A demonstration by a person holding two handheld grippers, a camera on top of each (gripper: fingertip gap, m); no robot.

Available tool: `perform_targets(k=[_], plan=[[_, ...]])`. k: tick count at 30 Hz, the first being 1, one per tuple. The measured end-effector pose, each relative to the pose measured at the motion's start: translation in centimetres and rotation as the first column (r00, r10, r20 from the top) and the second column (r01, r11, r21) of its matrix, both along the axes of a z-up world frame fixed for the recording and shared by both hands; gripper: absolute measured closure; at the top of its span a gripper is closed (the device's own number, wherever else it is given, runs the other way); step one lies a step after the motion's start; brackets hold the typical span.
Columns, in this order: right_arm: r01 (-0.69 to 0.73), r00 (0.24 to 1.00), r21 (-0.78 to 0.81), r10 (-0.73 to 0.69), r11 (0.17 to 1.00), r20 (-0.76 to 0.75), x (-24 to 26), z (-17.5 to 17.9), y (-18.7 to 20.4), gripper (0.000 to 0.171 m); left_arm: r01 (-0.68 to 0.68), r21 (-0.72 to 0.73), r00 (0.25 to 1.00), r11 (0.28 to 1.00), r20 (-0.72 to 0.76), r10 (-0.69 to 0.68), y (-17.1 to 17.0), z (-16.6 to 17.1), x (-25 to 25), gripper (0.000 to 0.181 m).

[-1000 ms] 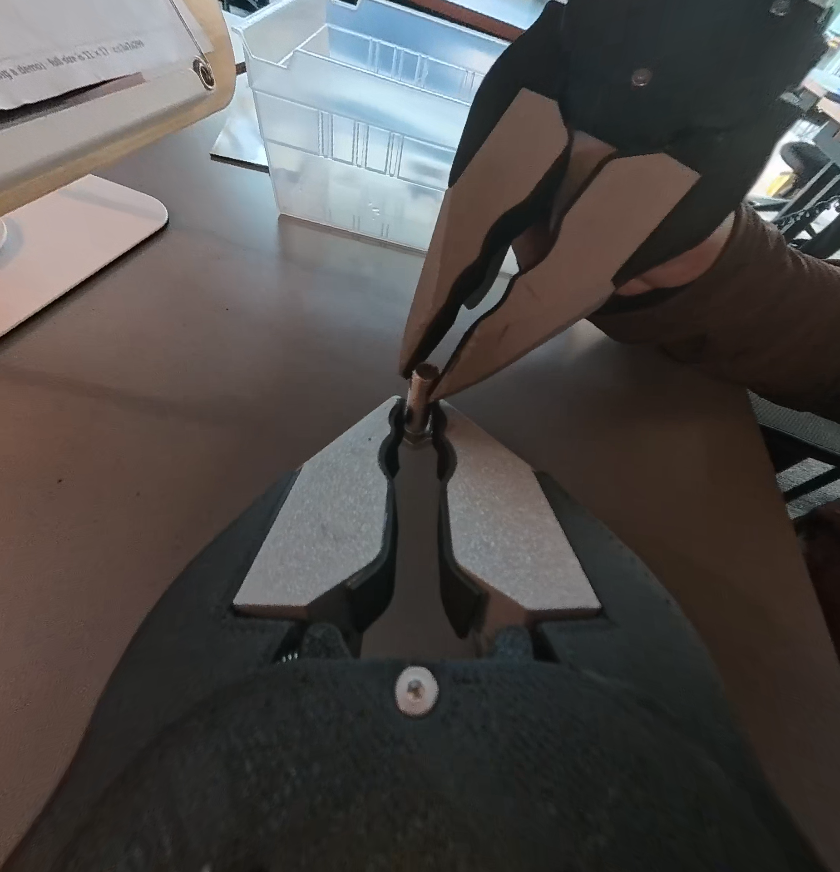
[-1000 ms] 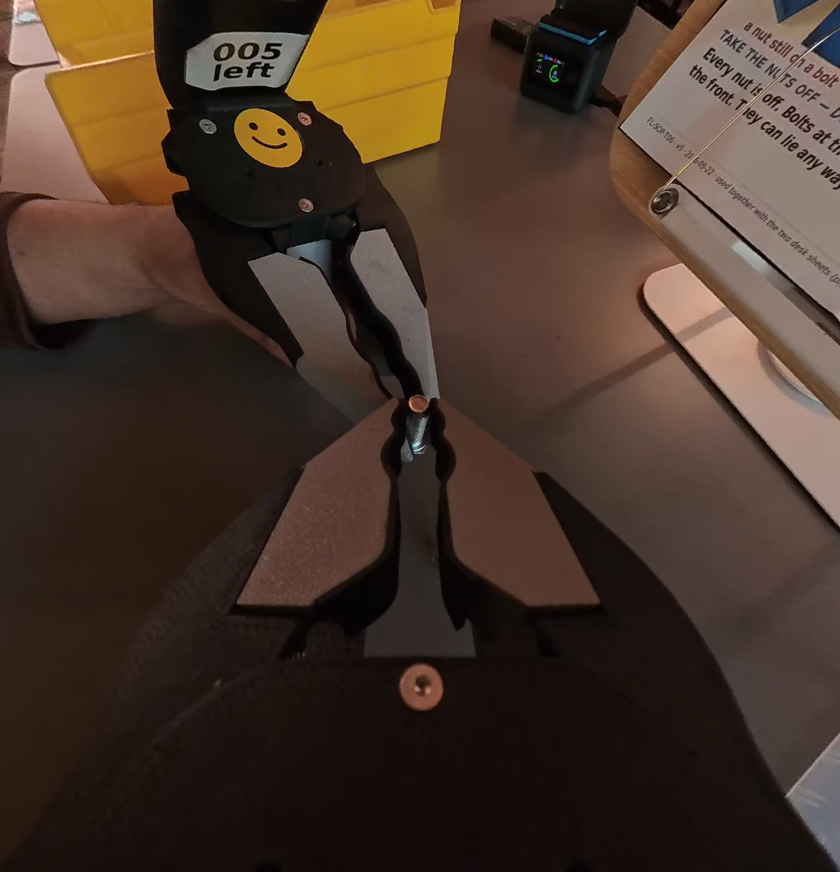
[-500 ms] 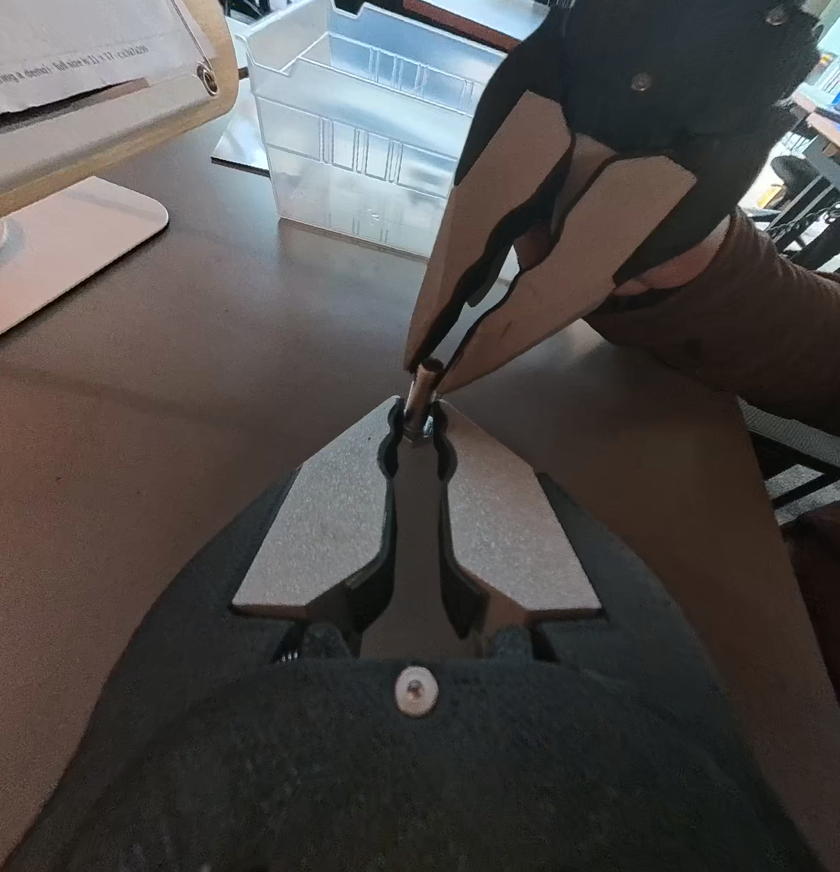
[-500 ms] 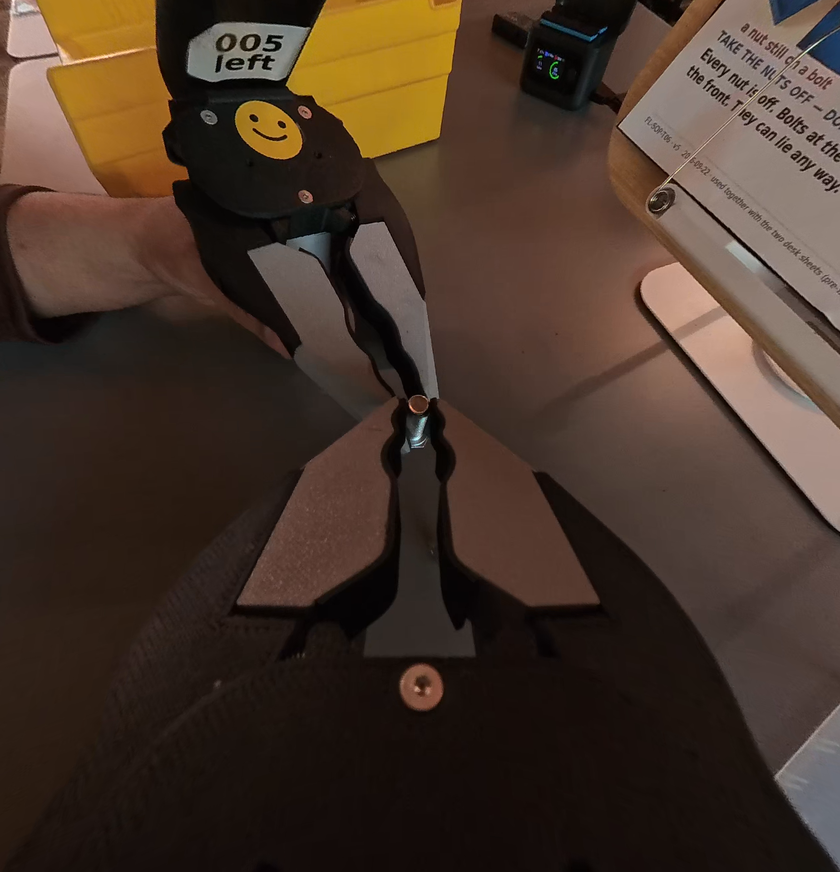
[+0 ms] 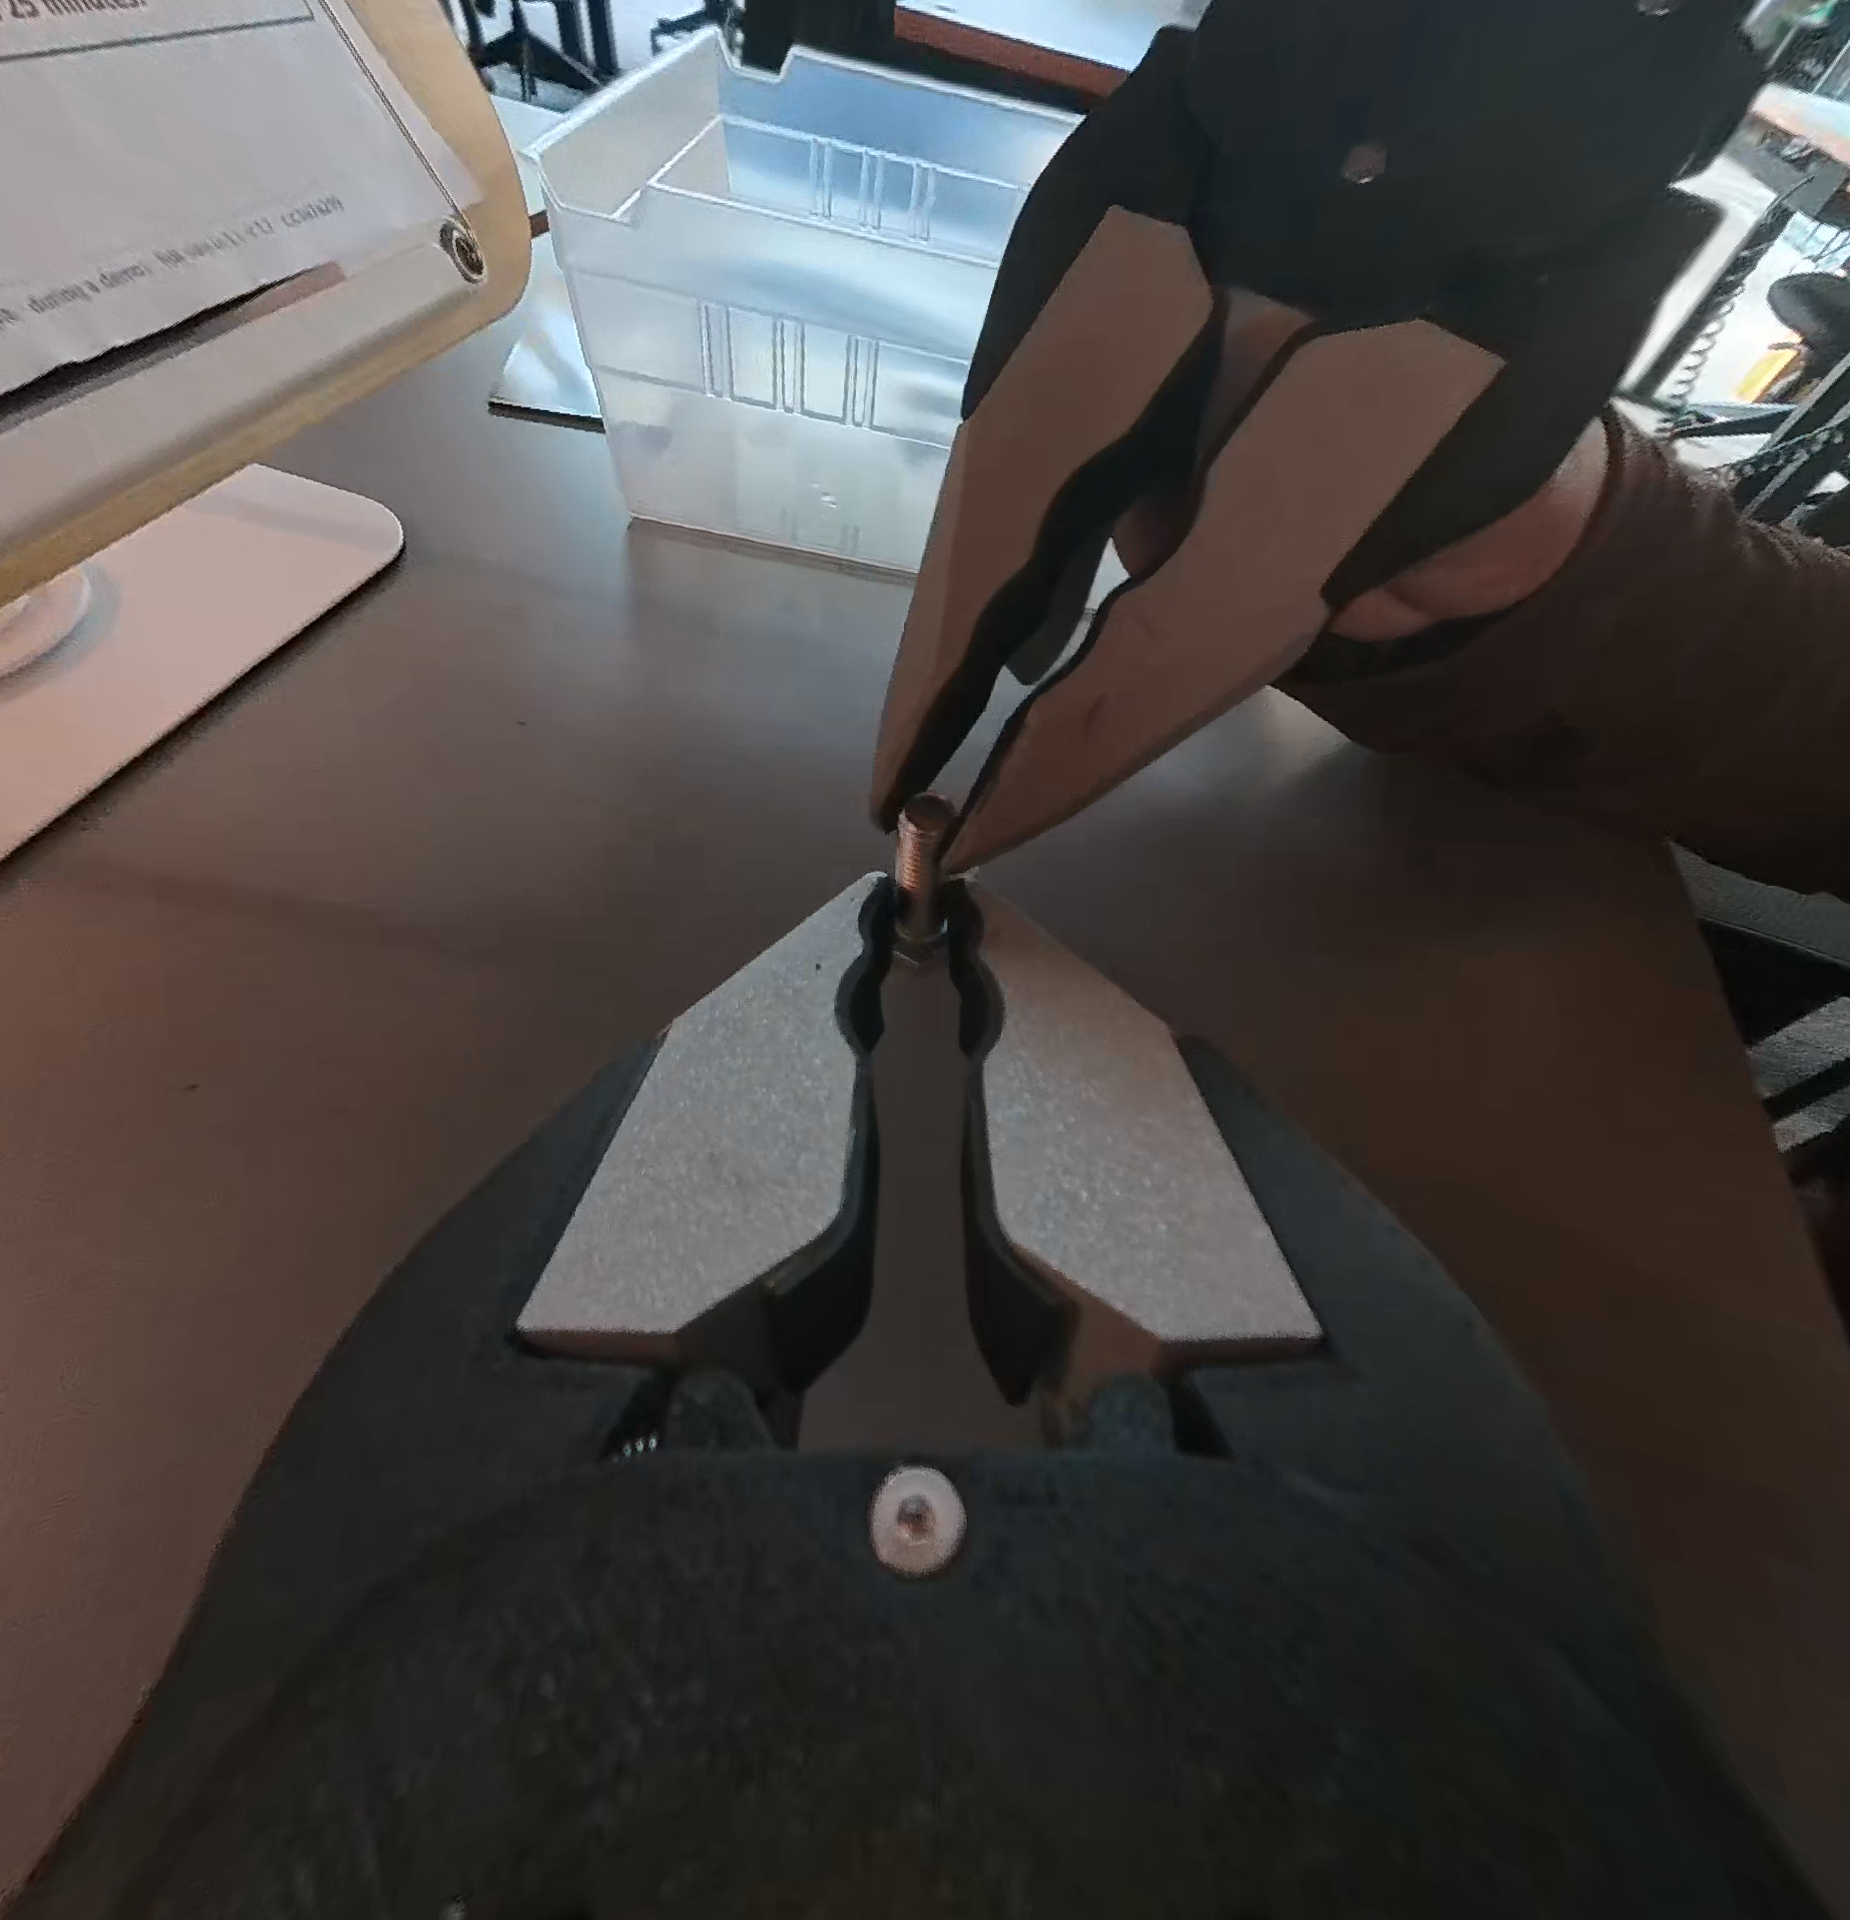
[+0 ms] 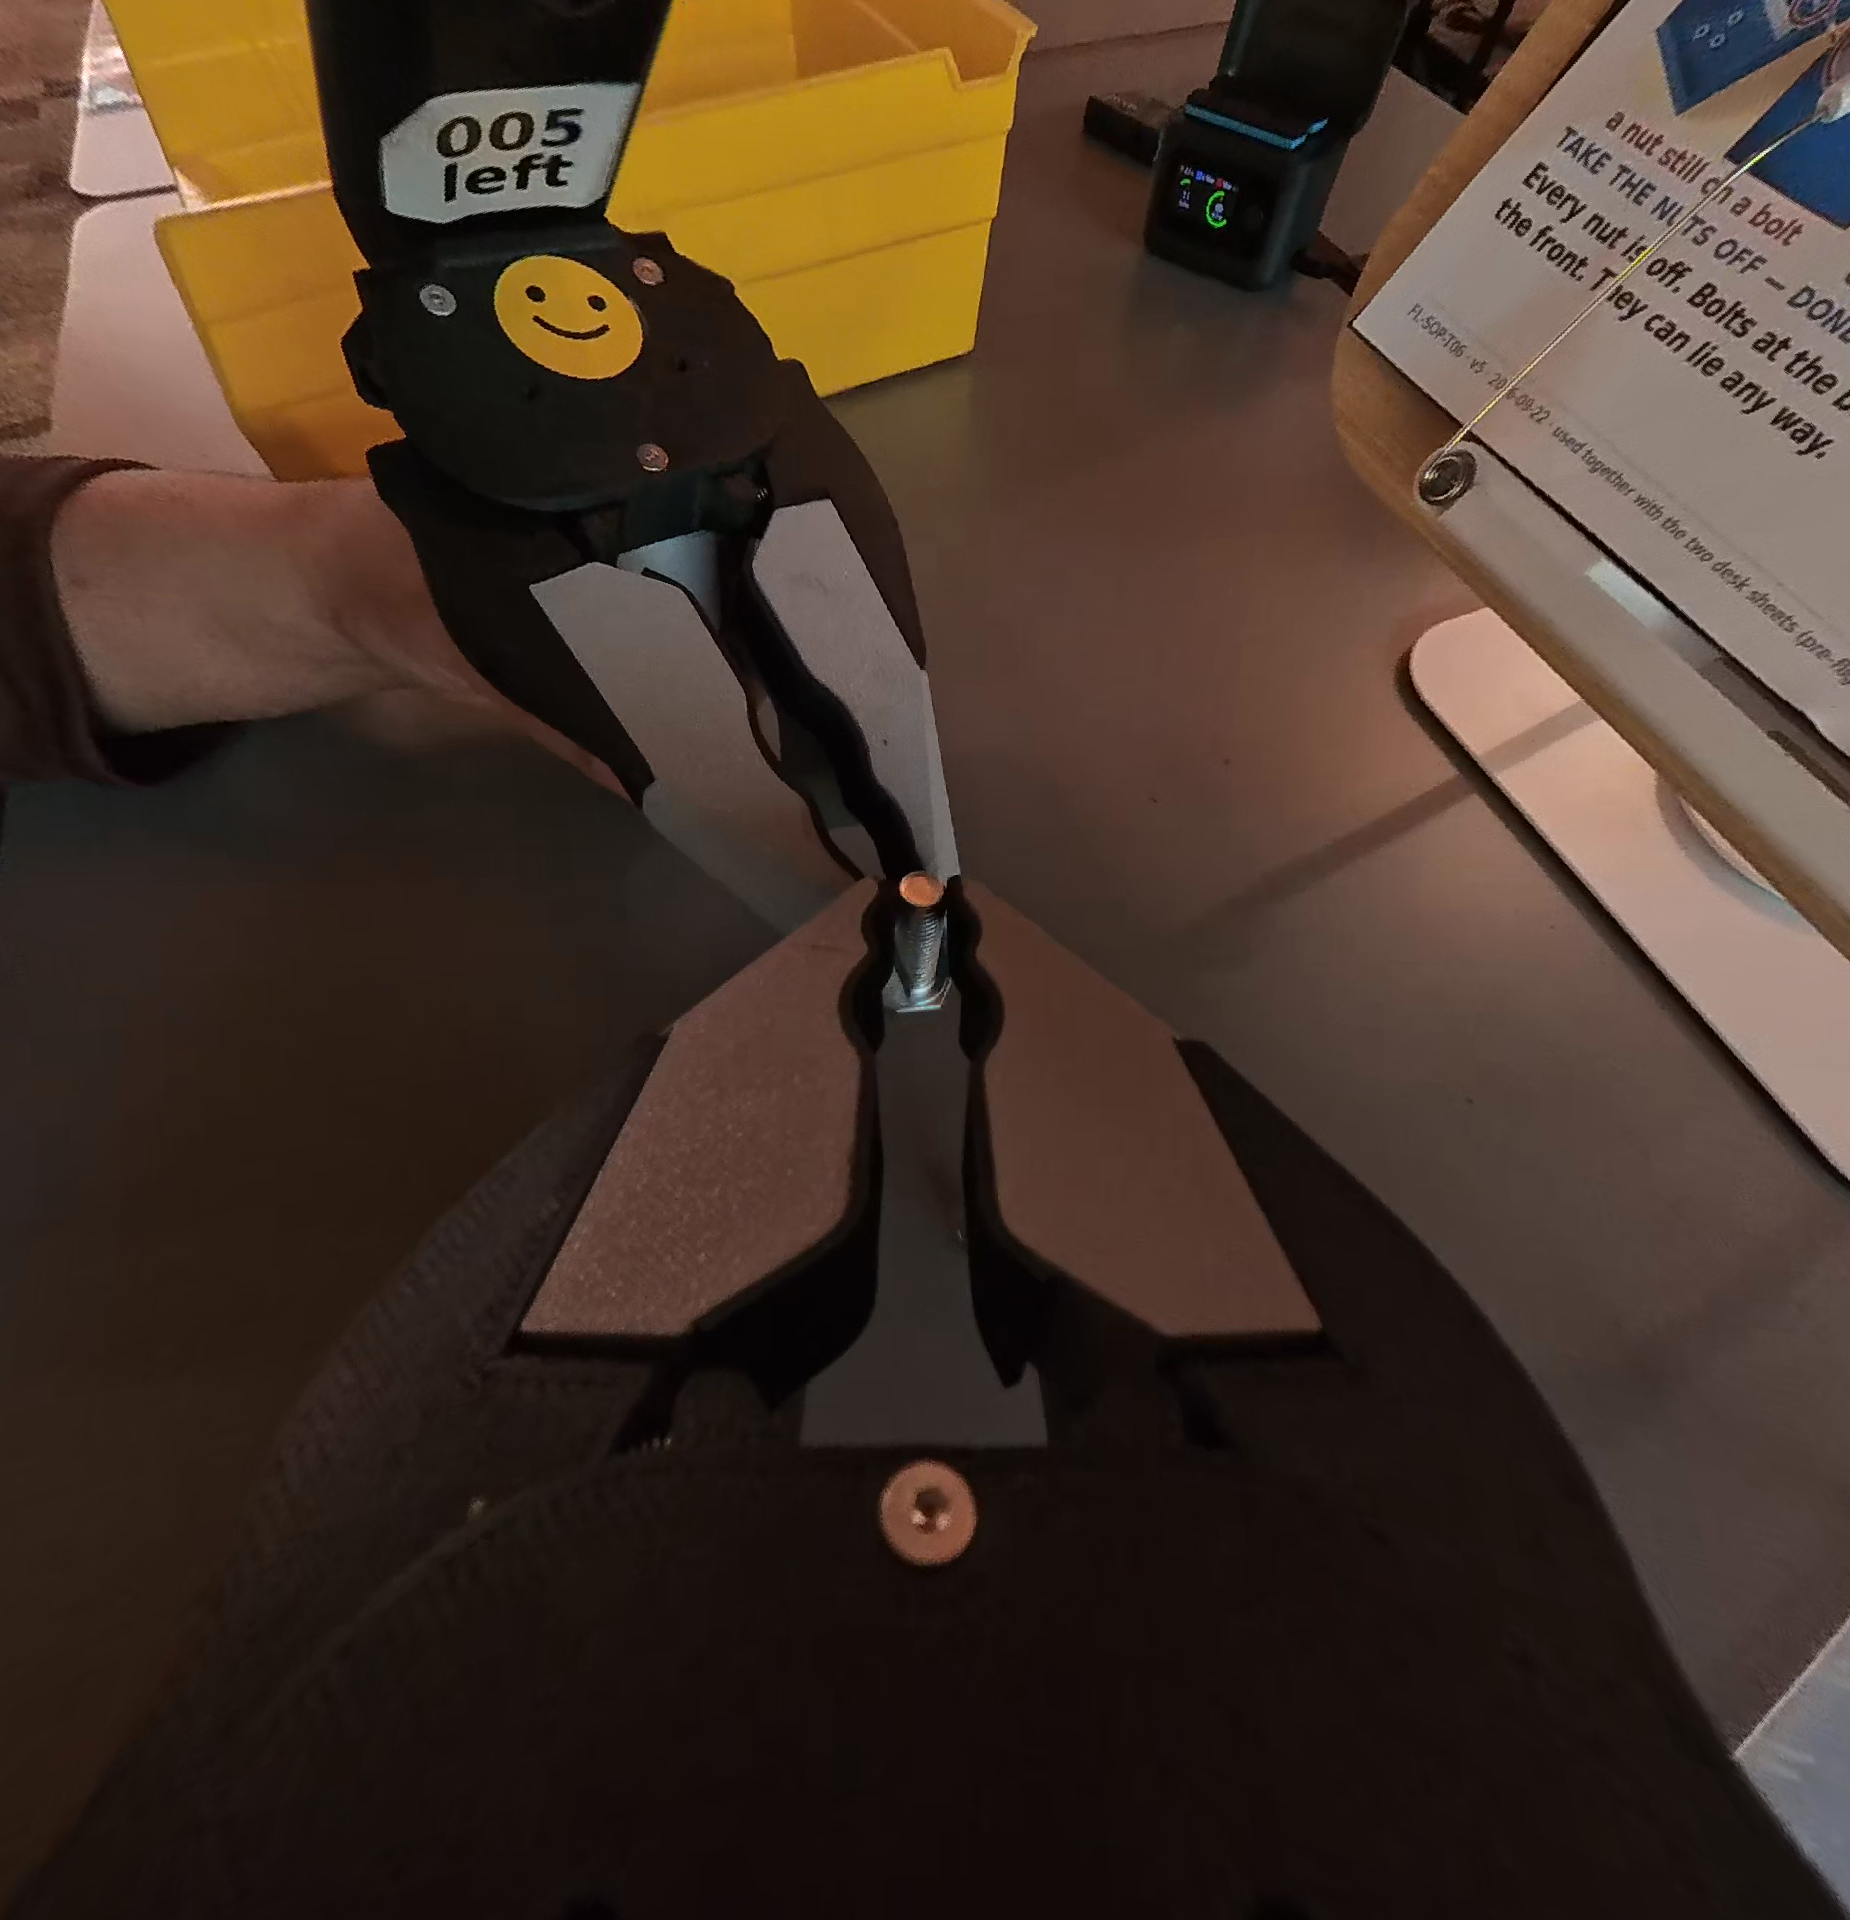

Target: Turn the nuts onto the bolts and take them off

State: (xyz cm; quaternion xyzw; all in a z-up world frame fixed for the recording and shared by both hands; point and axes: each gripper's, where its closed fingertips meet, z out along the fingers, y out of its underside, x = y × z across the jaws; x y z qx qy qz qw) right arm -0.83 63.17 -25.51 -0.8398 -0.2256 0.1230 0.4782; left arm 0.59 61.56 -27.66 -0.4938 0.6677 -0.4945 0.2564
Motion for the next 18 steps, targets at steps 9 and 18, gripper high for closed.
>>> perform_targets(k=[9,18], plan=[[0.019,0.998,-0.007,-0.02,1.0,-0.056,1.0,0.5,-0.3,0.156,-0.035,-0.02,0.999,0.999,0.004,0.035,1.2,-0.1,0.1,0.173],[0.13,0.989,-0.179,-0.115,0.975,0.097,3.6,-3.9,-3.7,0.151,-0.076,0.064,0.997,0.995,-0.01,0.076,1.9,-0.8,0.3,0.173]])
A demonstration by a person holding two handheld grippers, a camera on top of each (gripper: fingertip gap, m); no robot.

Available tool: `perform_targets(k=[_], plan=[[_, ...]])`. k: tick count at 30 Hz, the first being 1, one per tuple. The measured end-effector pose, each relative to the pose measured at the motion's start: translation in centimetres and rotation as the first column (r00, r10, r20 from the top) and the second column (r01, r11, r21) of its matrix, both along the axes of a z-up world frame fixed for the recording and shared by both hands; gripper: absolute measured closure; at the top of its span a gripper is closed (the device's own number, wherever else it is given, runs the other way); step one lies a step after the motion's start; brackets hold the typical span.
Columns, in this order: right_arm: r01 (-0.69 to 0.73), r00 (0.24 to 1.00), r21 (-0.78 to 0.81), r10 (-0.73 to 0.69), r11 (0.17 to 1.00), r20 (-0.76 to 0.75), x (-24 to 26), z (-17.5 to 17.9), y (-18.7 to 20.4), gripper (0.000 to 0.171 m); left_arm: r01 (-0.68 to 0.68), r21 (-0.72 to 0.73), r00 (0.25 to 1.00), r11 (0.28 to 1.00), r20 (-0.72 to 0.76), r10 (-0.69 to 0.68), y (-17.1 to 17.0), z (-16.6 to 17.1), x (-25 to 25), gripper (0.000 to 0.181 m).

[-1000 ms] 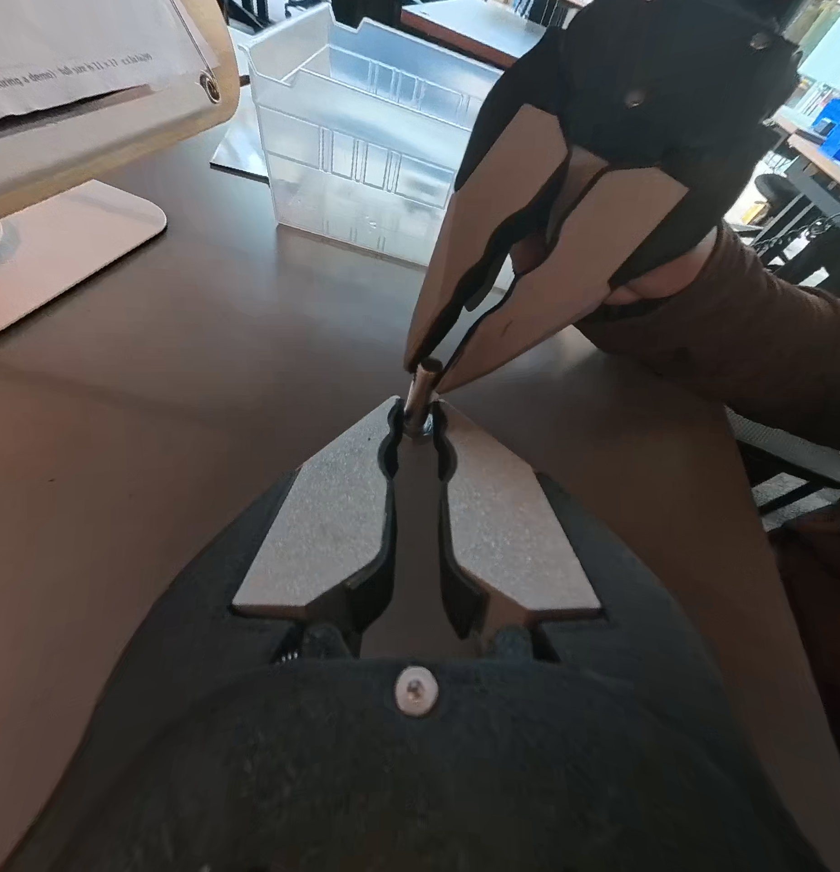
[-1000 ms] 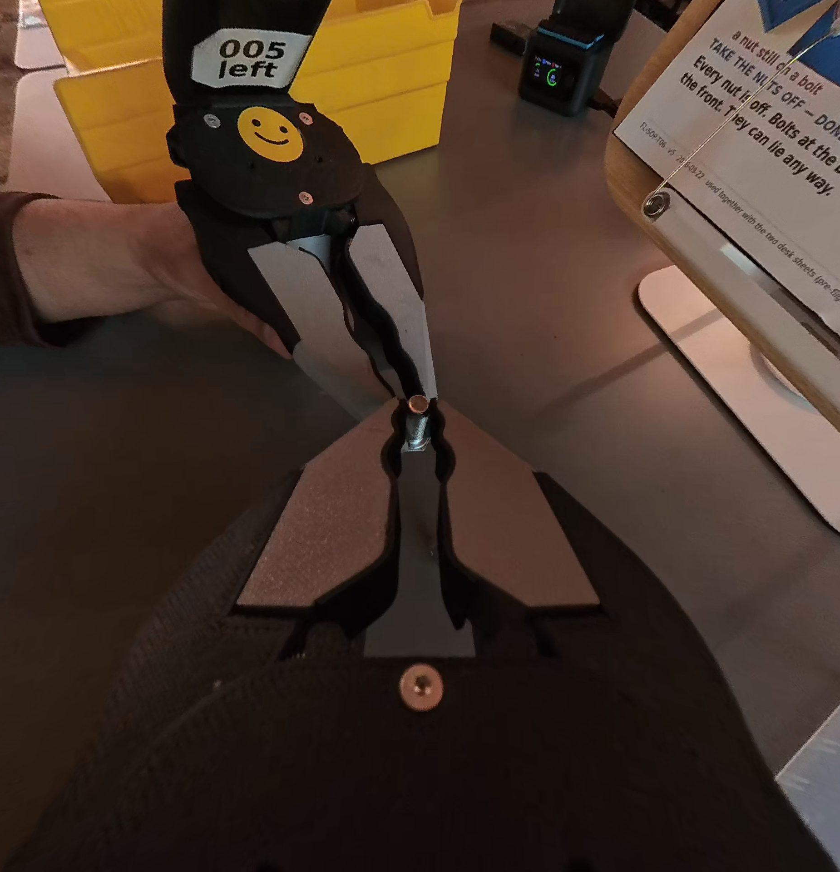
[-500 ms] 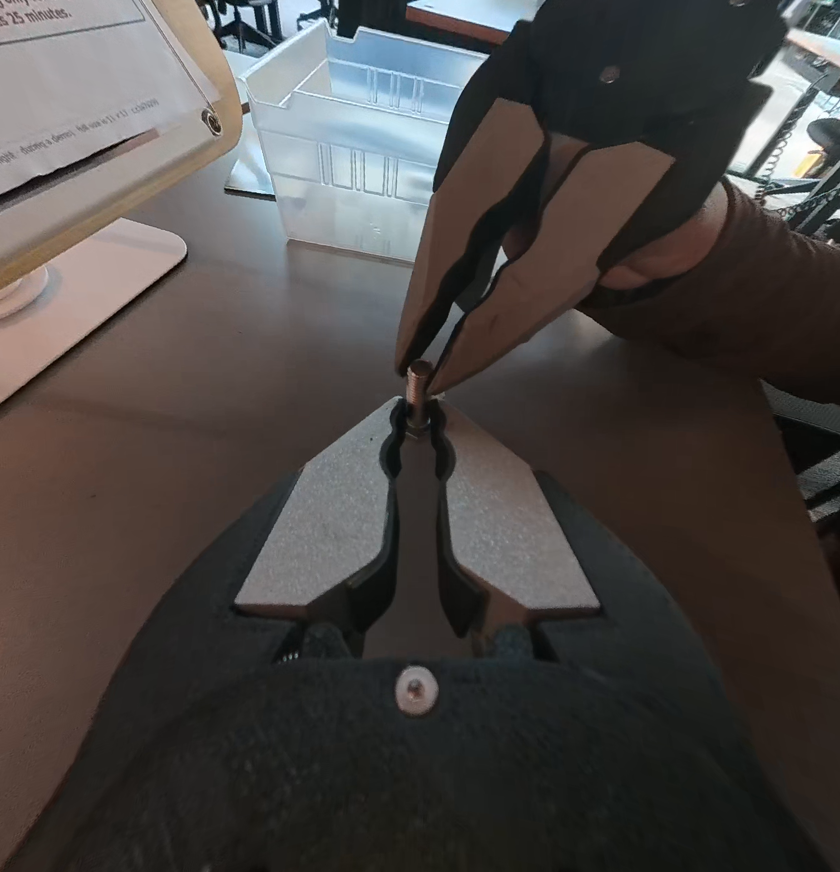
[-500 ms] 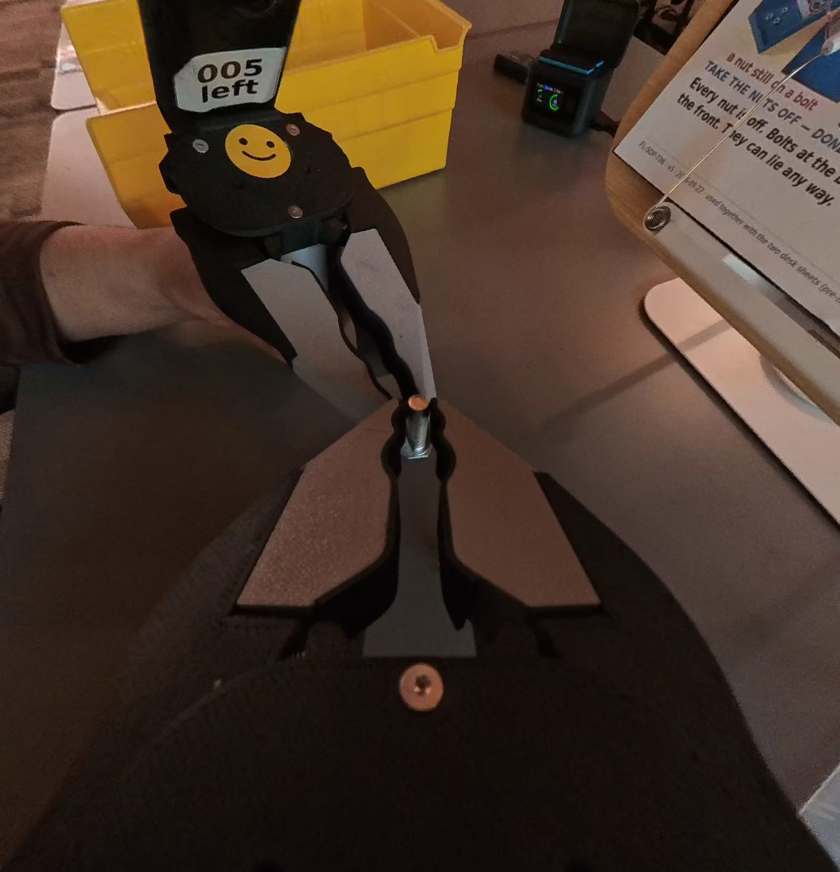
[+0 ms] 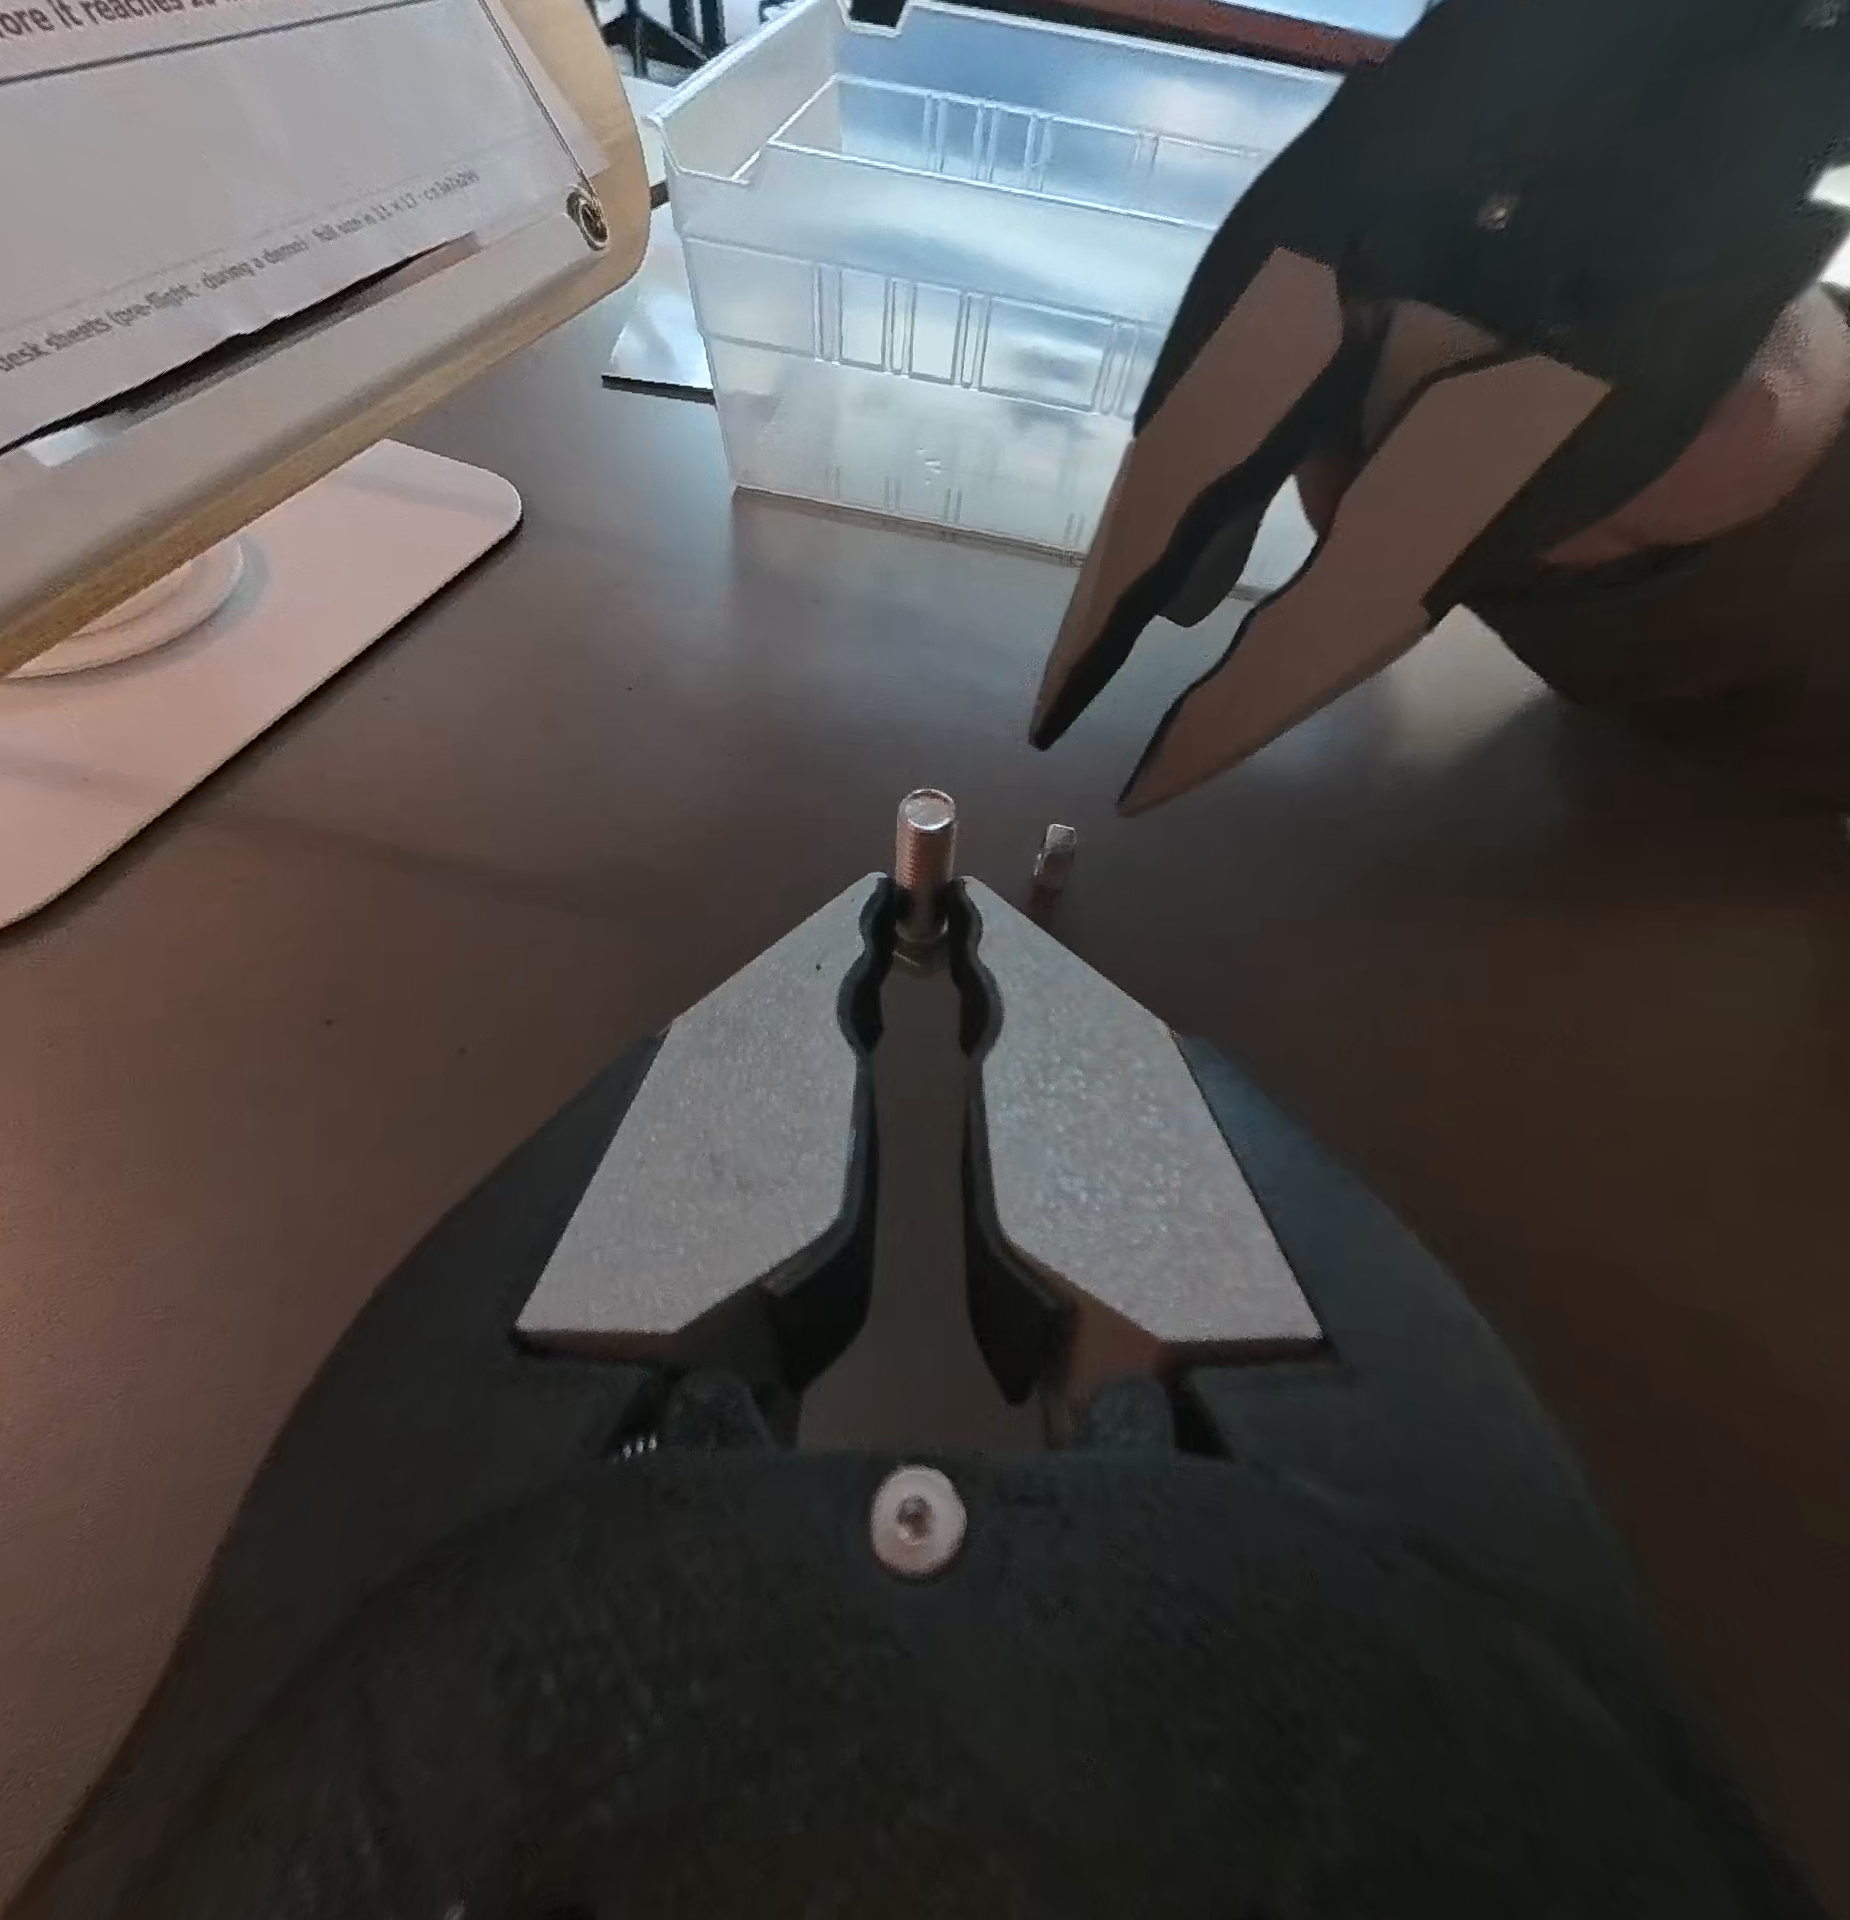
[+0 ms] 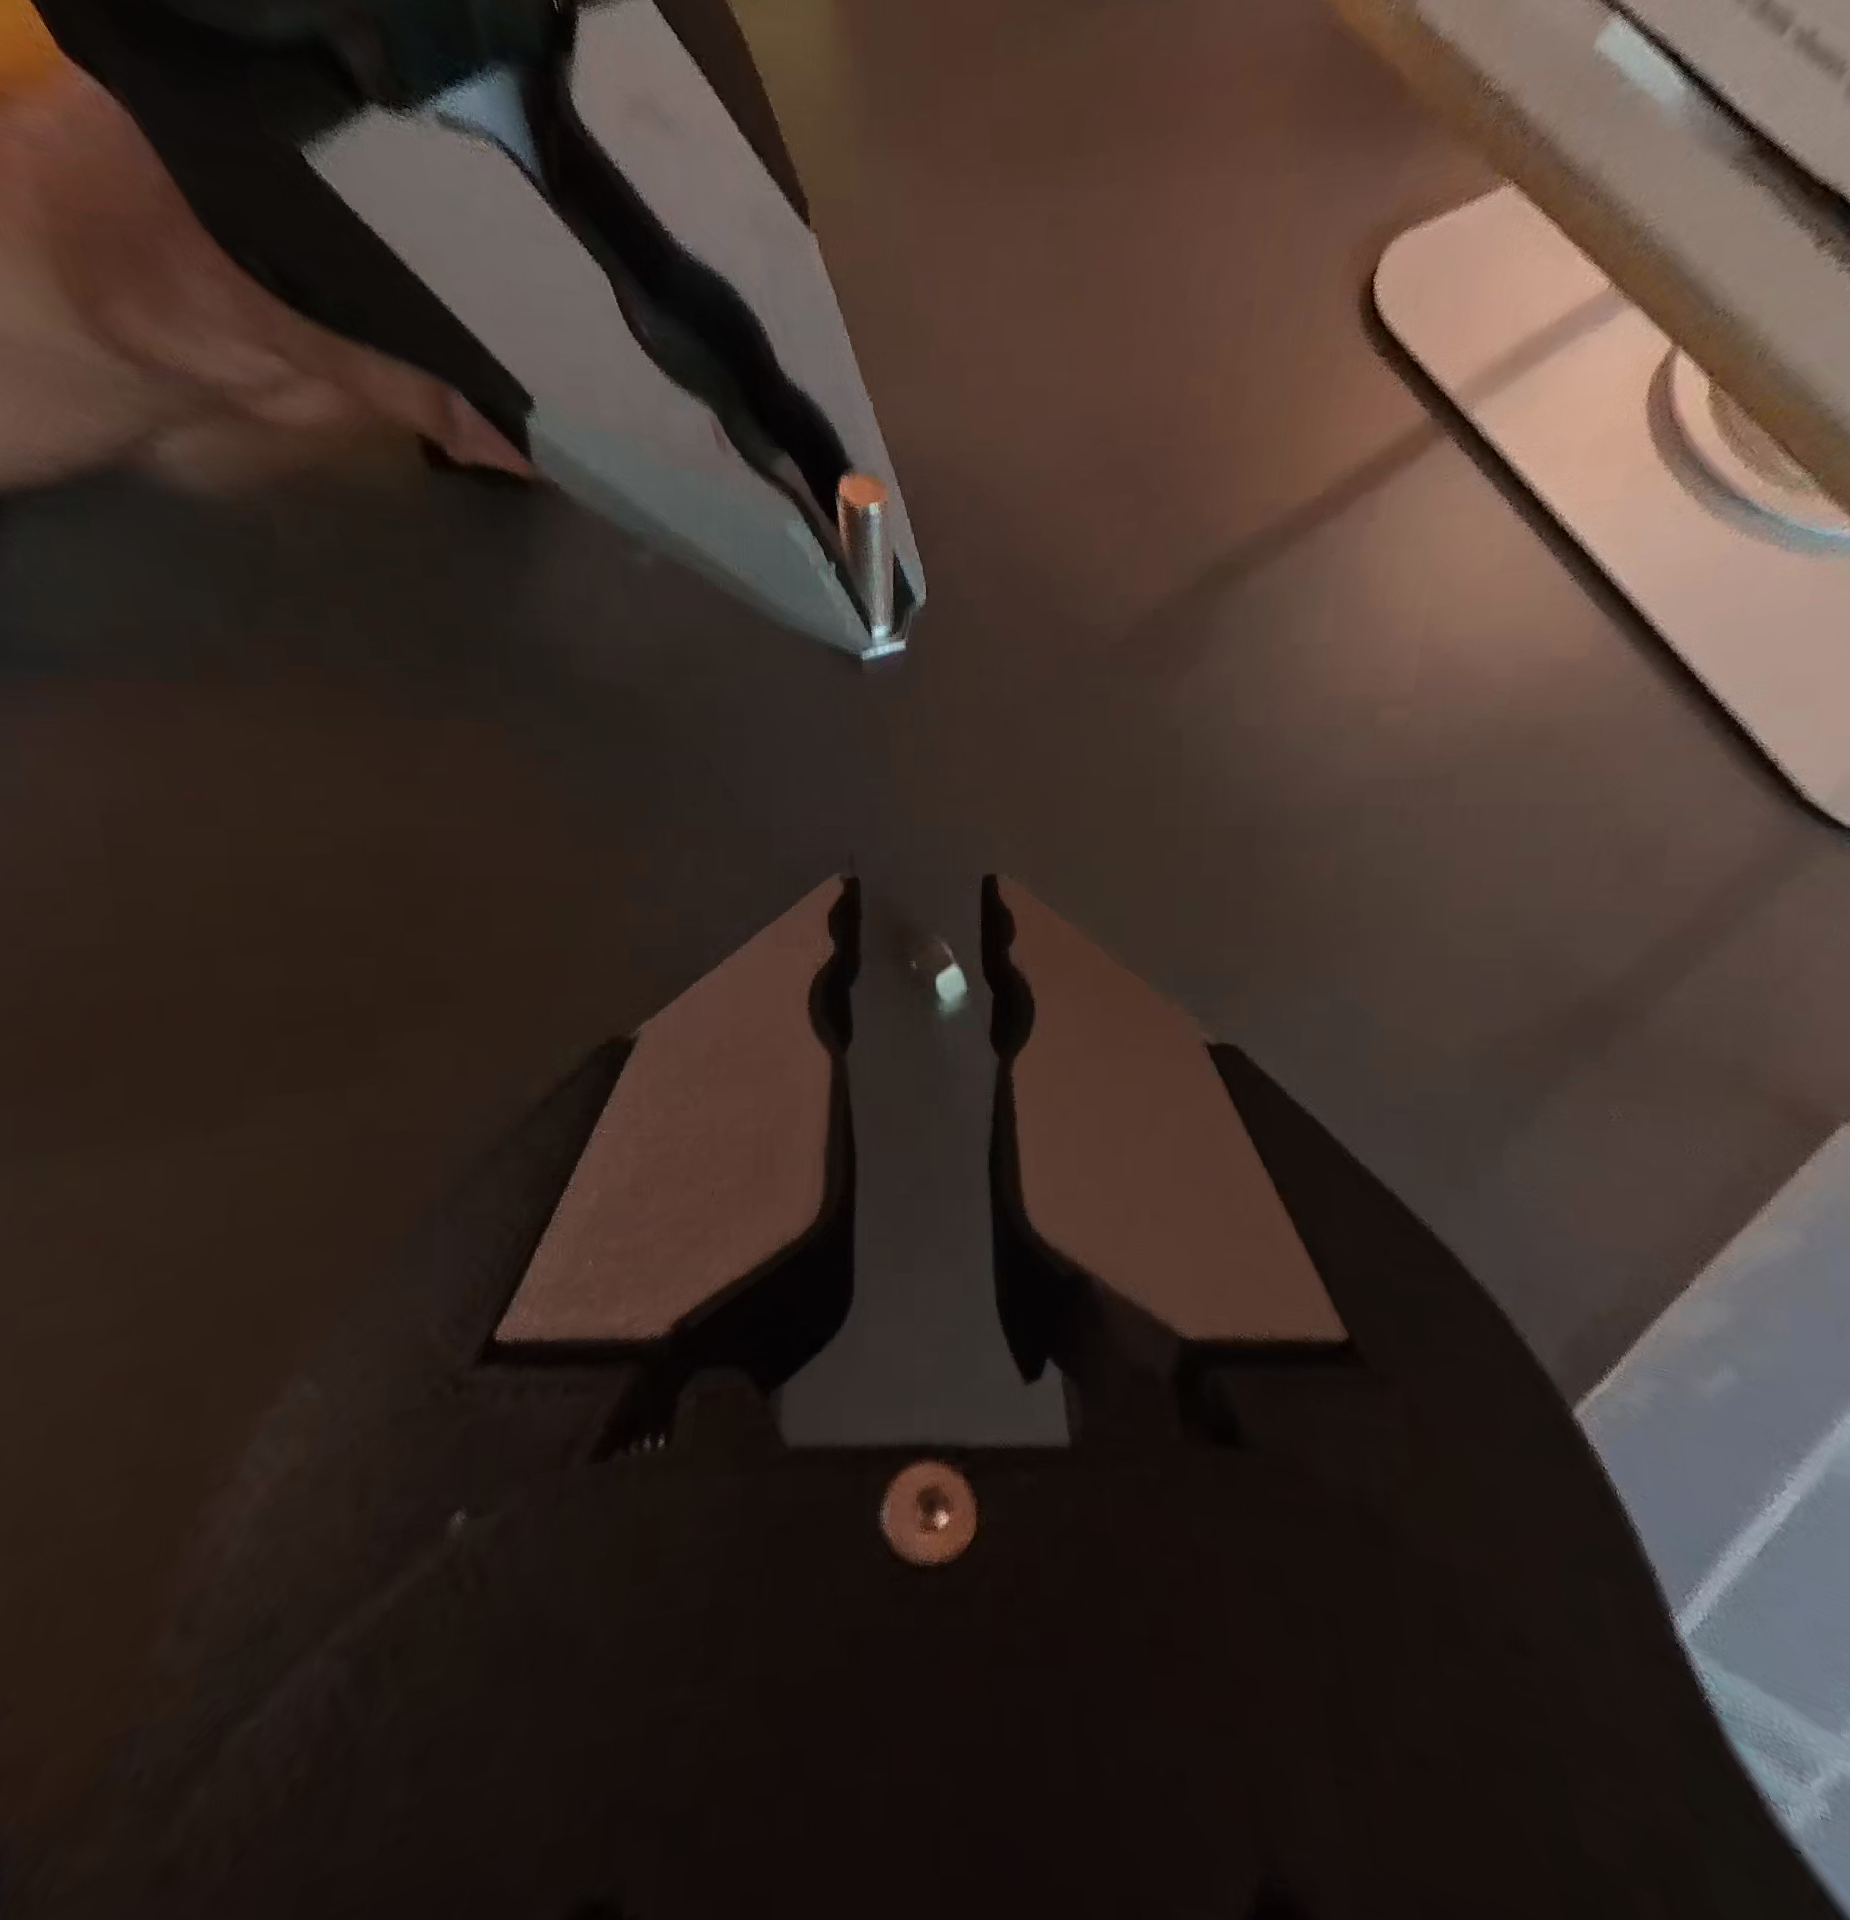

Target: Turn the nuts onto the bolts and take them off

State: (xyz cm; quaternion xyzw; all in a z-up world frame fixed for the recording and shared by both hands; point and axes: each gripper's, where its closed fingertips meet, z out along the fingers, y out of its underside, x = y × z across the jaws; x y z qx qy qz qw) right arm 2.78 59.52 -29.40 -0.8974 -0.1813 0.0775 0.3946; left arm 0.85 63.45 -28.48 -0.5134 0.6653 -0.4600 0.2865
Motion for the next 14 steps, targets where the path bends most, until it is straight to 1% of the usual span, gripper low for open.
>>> perform_targets(k=[4,7,11,14], plan=[[-0.01,0.996,-0.018,0.012,1.0,0.084,0.2,-1.9,-0.6,0.149,0.004,0.011,1.0,1.0,-0.003,-0.004,-0.1,-0.1,0.0,0.172],[-0.016,0.99,-0.072,0.025,0.997,0.135,0.5,-3.4,-0.8,0.157,0.005,0.011,1.0,1.0,-0.002,-0.005,-0.1,-0.1,0.0,0.173],[-0.022,0.983,-0.07,0.034,0.997,0.182,0.9,-3.8,-0.5,0.166,-0.001,0.011,1.0,1.0,0.003,0.001,0.0,0.1,-0.1,0.173],[-0.043,0.945,-0.029,0.05,0.999,0.324,1.4,-3.5,-0.7,0.166,-0.009,0.005,1.0,1.0,0.009,0.008,0.2,0.3,0.0,0.173]])
